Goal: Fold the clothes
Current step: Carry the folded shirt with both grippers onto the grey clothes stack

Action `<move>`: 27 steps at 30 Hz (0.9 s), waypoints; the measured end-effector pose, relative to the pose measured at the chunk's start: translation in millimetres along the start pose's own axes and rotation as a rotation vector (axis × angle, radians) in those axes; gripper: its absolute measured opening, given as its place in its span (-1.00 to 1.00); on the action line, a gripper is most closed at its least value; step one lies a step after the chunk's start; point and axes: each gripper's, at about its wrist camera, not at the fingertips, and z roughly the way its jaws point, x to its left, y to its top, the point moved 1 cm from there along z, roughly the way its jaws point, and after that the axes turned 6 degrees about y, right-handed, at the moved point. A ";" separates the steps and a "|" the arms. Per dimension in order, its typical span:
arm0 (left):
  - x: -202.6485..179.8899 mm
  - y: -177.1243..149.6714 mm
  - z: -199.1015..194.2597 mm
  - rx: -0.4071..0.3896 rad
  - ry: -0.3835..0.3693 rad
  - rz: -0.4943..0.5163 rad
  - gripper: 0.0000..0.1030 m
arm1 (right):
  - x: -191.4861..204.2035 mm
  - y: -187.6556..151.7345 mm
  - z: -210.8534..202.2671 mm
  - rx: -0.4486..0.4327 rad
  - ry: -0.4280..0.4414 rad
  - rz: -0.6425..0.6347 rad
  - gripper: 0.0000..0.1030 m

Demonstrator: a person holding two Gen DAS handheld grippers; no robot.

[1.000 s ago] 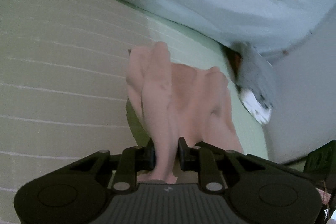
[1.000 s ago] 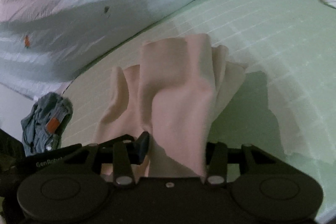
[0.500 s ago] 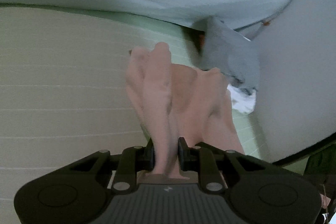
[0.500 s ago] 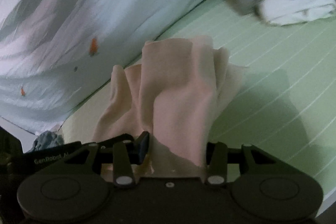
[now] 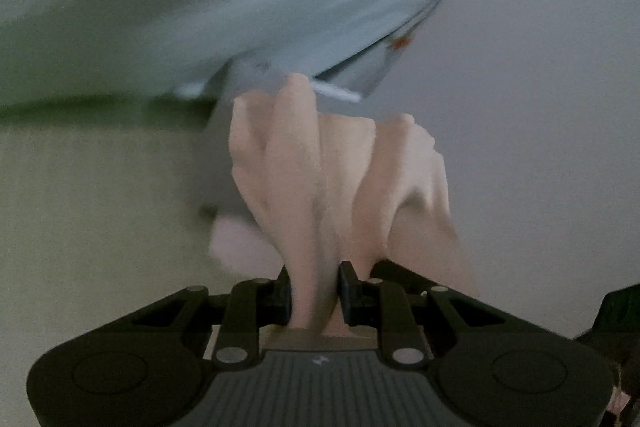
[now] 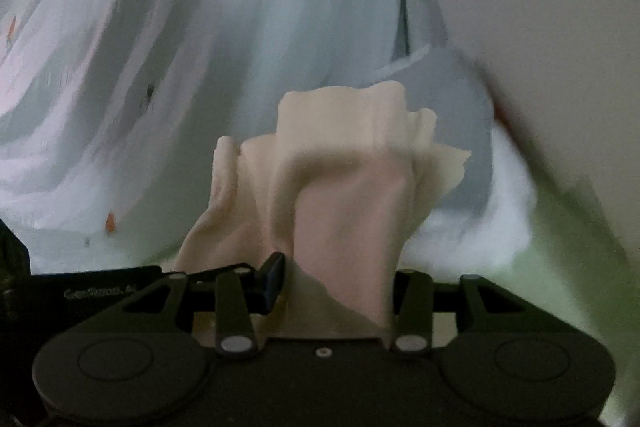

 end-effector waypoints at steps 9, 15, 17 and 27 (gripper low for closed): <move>-45.7 76.7 45.2 -0.120 -0.018 0.052 -0.54 | -32.2 90.3 24.4 -0.151 -0.001 -0.124 -0.13; -50.3 106.7 91.4 -0.141 0.065 0.082 -0.11 | -60.1 131.4 75.8 -0.207 -0.109 -0.137 0.16; -42.3 109.9 108.3 -0.094 0.105 0.062 0.39 | -77.2 135.0 99.1 -0.185 -0.186 -0.114 0.29; -21.1 84.9 95.4 -0.110 0.202 0.199 0.70 | -79.8 111.2 71.2 -0.221 -0.347 -0.118 0.96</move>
